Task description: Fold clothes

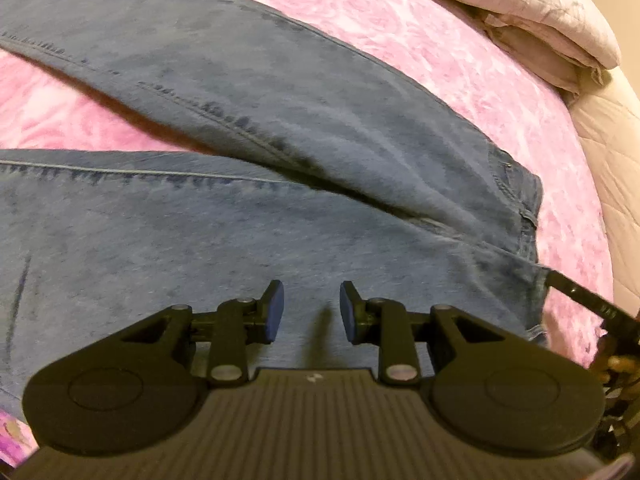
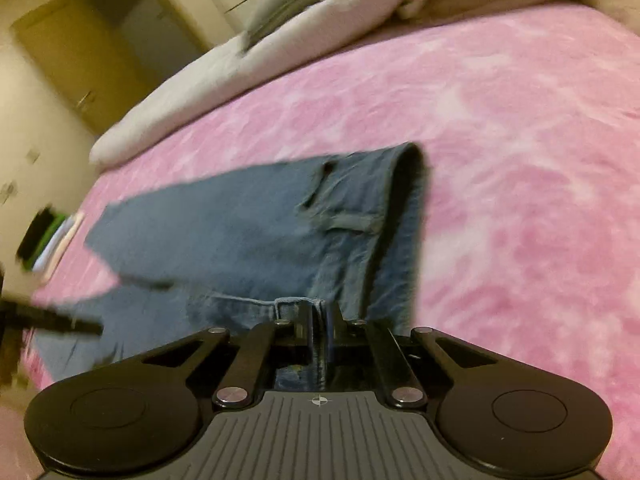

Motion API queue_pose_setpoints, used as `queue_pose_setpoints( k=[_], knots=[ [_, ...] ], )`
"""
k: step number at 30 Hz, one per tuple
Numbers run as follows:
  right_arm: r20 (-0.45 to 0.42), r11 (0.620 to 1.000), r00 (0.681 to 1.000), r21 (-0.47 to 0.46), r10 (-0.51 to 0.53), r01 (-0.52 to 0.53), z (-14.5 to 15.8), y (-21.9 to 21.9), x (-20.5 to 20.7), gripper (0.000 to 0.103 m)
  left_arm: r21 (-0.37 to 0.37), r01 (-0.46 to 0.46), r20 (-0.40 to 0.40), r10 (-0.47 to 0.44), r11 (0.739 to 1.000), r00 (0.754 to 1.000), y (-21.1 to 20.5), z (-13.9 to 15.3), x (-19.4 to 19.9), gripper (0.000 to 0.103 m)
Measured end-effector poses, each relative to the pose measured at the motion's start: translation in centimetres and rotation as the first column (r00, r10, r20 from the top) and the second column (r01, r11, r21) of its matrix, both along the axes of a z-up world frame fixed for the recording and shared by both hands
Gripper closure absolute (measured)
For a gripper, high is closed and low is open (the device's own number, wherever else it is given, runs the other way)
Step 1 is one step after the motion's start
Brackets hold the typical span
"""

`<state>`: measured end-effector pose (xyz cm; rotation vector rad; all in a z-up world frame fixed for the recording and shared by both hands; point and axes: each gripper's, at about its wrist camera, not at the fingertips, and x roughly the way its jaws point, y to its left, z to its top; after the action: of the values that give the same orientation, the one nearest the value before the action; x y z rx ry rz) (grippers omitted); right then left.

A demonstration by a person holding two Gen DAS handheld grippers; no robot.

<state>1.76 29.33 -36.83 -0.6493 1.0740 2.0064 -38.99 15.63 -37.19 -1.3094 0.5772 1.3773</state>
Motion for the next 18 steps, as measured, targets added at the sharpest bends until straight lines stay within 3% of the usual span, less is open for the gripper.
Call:
queue_pose_setpoints(
  k=[3,6,9,10,12,15,18],
  knots=[
    [0.122,0.999,0.992,-0.047,0.007,-0.001,-1.5,0.5,-1.8,0.098,-0.032,0.003,-0.035,-0.004,0.999,0.999,-0.4,-0.9,-0.5,0.079],
    [0.163,0.995,0.985,-0.082,-0.046,0.06,-1.1,0.9,-2.5,0.094,-0.042,0.01,-0.062,-0.013,0.999,0.998,-1.4,-0.8,-1.2,0.079],
    [0.294,0.984,0.943,-0.03,-0.158,0.175,1.0,-0.2,-3.0,0.087,-0.043,-0.008,-0.092,0.004,0.999,0.996,-2.8,0.0,-2.9,0.078],
    [0.334,0.978,0.919,0.037,-0.208,0.207,2.2,-1.1,-3.2,0.085,-0.04,-0.019,-0.104,0.015,0.999,0.995,-3.4,0.3,-3.6,0.078],
    [0.297,0.97,0.923,0.1,-0.243,0.223,4.1,-3.1,-3.9,0.082,-0.046,-0.044,-0.117,0.038,0.998,0.992,-4.6,0.5,-5.3,0.078],
    [0.235,0.983,0.956,0.077,-0.178,0.164,5.0,-6.5,-6.9,0.08,-0.06,-0.07,-0.138,0.061,0.996,0.988,-6.3,0.4,-7.8,0.078],
    [0.314,0.996,0.946,0.067,-0.081,0.063,3.9,-9.8,-11.4,0.08,-0.077,-0.078,-0.139,0.066,0.994,0.988,-7.8,-0.5,-10.3,0.078]
  ],
)
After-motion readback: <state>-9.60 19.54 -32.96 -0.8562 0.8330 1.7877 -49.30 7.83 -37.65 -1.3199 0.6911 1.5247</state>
